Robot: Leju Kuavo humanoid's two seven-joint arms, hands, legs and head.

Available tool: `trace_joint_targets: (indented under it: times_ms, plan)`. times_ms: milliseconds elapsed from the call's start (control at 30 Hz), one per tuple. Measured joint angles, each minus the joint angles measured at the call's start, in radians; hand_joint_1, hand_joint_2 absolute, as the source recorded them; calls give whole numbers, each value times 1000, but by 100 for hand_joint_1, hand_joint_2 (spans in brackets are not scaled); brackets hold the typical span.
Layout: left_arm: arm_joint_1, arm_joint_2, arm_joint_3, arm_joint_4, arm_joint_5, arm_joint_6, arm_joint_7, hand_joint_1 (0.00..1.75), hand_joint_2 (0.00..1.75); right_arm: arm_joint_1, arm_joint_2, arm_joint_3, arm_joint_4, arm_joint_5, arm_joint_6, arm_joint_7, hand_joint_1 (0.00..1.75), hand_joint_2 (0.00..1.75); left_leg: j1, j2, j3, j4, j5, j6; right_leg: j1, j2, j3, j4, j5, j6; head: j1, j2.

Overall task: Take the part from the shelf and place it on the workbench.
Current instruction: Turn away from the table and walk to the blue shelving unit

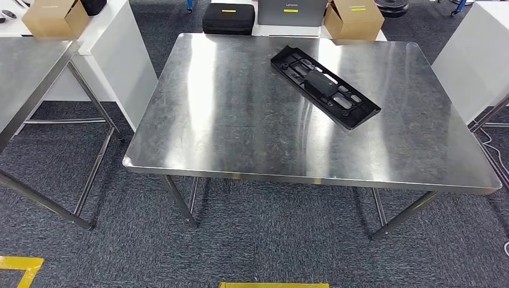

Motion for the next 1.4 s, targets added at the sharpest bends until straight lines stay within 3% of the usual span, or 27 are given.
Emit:
trace_joint_targets:
  times_ms: [67,100,133,200,233,267,300,367,400,467,533,600,700,767,800,900,967,1100,1167,1233,1267,1300,1333,1400]
  plan:
    - [-1,0,-9,0,-6,8,6,0,0,1,0,0,0,-4,-1,-2,0,0,1,2,-8,-13,14,17,2,1,-10,4,0,13,0,0]
    - [-1,-1,-13,0,-8,10,8,0,0,2,0,0,0,-6,-1,-4,0,0,2,4,-13,-19,25,27,3,1,-24,26,-16,13,1,0]
    - [-2,-1,-16,0,-9,12,11,0,0,2,0,0,0,-8,-1,-6,0,0,4,6,-21,-25,35,34,4,2,-46,70,-45,8,2,0]
    - [-2,0,-24,0,-11,14,19,0,0,3,0,0,0,-12,-1,-8,0,0,0,8,-40,-25,50,40,2,3,-103,209,-121,-2,5,0]
    - [-2,0,-27,0,-13,14,24,0,0,4,0,0,0,-14,-1,-10,0,0,-1,8,-50,-24,57,40,2,3,-123,268,-146,-2,6,0]
    - [-2,1,-30,0,-16,15,29,0,0,5,0,0,1,-16,-2,-13,0,0,-3,8,-58,-24,63,40,2,3,-124,293,-157,3,5,0]
    - [-2,2,-32,0,-18,15,34,0,0,6,0,0,1,-16,-2,-15,0,0,-4,7,-65,-23,69,39,2,3,-102,275,-151,10,6,0]
    - [-2,4,-37,0,-22,15,41,0,0,6,0,0,1,-17,-4,-19,0,0,-5,6,-75,-19,77,34,2,3,-8,138,-112,22,6,0]
    - [-3,4,-39,0,-23,15,44,0,0,4,1,0,1,-17,-4,-20,0,0,-8,6,-80,-12,79,30,4,3,35,62,-94,23,6,0]
    - [-4,6,-47,0,-26,14,46,0,0,3,3,0,1,-17,-5,-23,0,0,-13,6,-89,-2,83,21,7,5,76,-17,-75,14,4,0]
    - [-4,9,-51,0,-26,14,47,0,0,5,6,0,1,-17,-6,-24,0,0,-14,6,-94,2,88,10,5,6,69,-19,-67,-1,3,0]
    - [-3,11,-53,0,-26,14,47,0,0,6,8,-1,2,-17,-8,-25,0,0,-9,4,-107,24,67,-2,-2,4,66,-20,-56,-18,0,0]
    - [-3,14,-56,0,-26,14,48,0,0,6,10,-1,3,-17,-9,-25,0,0,-1,3,-163,171,-45,-18,-3,1,51,-19,-39,-36,-7,0]
    - [-3,16,-57,0,-26,15,52,0,0,7,11,-1,3,-17,-9,-25,0,0,2,3,-186,261,-86,-25,-1,-1,38,-15,-33,-35,-8,0]
    - [-2,17,-57,0,-26,15,54,0,0,8,11,-1,4,-17,-9,-26,0,0,4,3,-173,257,-77,-26,0,-2,33,-11,-31,-34,-8,0]
    - [-4,19,-57,0,-22,21,63,0,0,8,13,-1,5,-16,-9,-27,0,0,5,3,-61,88,-4,-19,2,-2,22,2,-28,-29,-8,0]
    - [-7,19,-57,0,-19,25,67,0,0,6,14,-1,5,-15,-9,-26,0,0,1,2,-25,17,10,-8,6,-2,14,6,-23,-20,-7,0]
    - [-7,17,-57,0,-20,25,68,0,0,3,16,-1,5,-15,-9,-25,0,0,-3,3,-37,0,29,23,10,-2,-5,17,-22,2,-7,0]
    - [-10,16,-58,0,-20,24,68,0,0,3,15,-1,5,-15,-9,-24,0,0,-1,6,-47,-8,44,38,9,0,-42,95,-74,-4,-3,0]
    - [-10,15,-58,0,-19,23,68,0,0,4,15,0,5,-13,-9,-23,0,0,-4,7,-63,-8,55,43,7,2,-94,231,-144,-12,1,0]
    - [-10,15,-58,0,-19,22,68,0,0,4,14,0,5,-11,-8,-22,0,0,-5,7,-71,-7,61,42,7,2,-109,279,-164,-10,1,0]
    - [-10,16,-58,0,-18,23,69,0,0,5,14,1,5,-8,-8,-21,0,0,-5,7,-78,-7,67,41,7,2,-106,294,-169,-5,2,0]
    - [-10,15,-58,0,-17,23,69,0,0,4,13,2,5,-5,-6,-19,0,0,-6,7,-84,-6,72,39,7,2,-81,264,-158,2,2,0]
    - [-10,14,-58,-1,-16,23,70,0,0,1,12,4,5,2,-4,-16,0,0,-6,6,-91,-5,80,33,5,2,13,113,-115,15,2,0]
